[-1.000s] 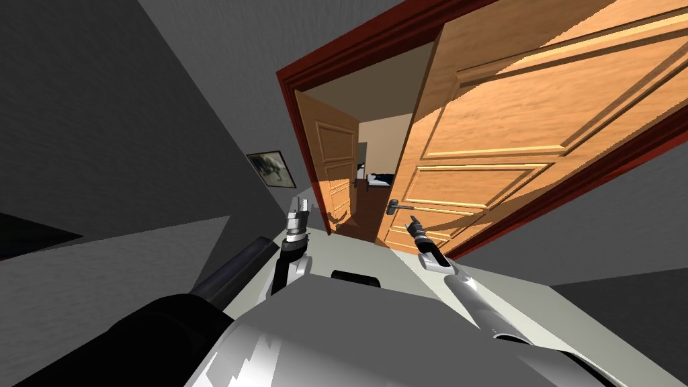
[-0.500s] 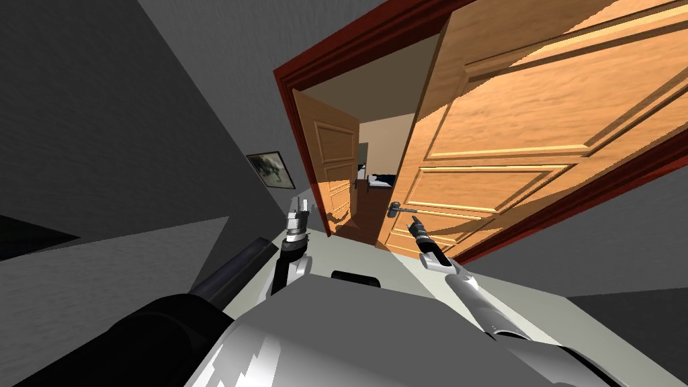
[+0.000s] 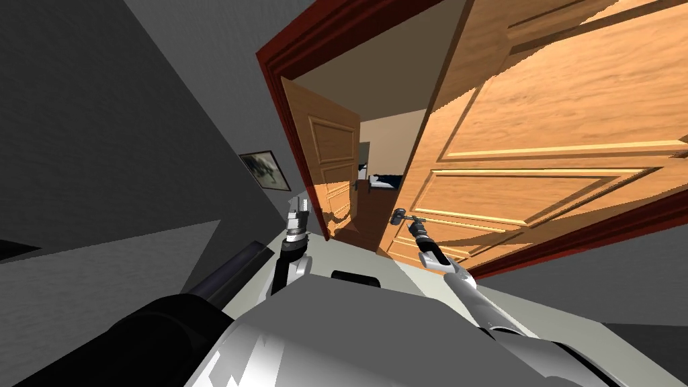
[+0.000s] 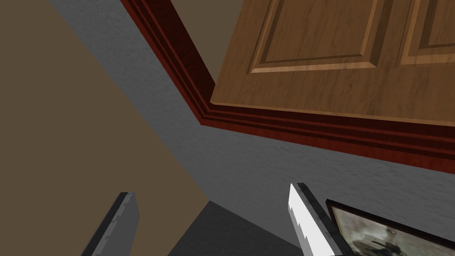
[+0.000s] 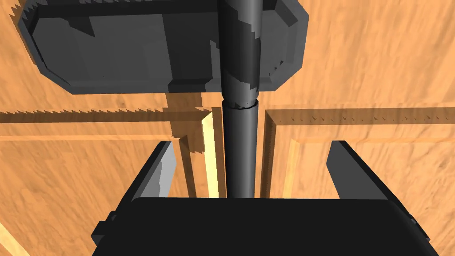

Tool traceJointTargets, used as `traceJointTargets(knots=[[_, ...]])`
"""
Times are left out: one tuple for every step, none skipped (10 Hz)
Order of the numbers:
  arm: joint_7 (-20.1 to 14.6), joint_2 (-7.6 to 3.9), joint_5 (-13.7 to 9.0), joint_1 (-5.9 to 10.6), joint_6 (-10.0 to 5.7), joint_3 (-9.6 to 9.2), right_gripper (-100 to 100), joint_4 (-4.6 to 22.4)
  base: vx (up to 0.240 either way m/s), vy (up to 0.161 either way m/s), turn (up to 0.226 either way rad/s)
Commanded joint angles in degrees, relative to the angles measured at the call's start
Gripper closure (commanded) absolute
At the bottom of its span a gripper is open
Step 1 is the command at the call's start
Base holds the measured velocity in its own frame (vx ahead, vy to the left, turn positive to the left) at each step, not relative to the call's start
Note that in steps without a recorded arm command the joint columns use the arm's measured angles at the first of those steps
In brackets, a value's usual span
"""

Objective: Push the door open

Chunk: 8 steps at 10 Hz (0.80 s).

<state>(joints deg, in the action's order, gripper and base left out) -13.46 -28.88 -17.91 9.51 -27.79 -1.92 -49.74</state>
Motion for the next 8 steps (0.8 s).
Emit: traceJointTargets(knots=[[0.24, 0.22, 0.04, 0.27, 0.04, 0.31, -100, 0.38, 0.175, -0.072, 0.033], [0.36, 0.35, 0.07, 0.43, 0.06, 0.48, -100, 0.61, 0.176, -0.052, 0.034], [0.24, 0.24, 0.05, 0.36, 0.02, 0.35, -100, 0.51, 0.083, -0.019, 0.011], [0.24, 0.24, 0.05, 0.36, 0.02, 0.35, 100, 0.51, -0.012, 0.001, -0.006], [0.24, 0.24, 0.05, 0.36, 0.02, 0.35, 100, 0.51, -0.025, 0.003, 0.005], [0.24, 0.24, 0.05, 0.36, 0.02, 0.35, 100, 0.51, -0.014, 0.000, 0.012], [0.24, 0.24, 0.05, 0.36, 0.02, 0.35, 100, 0.51, 0.000, 0.000, 0.000], [0.24, 0.24, 0.05, 0.36, 0.02, 0.35, 100, 0.51, 0.000, 0.000, 0.000]])
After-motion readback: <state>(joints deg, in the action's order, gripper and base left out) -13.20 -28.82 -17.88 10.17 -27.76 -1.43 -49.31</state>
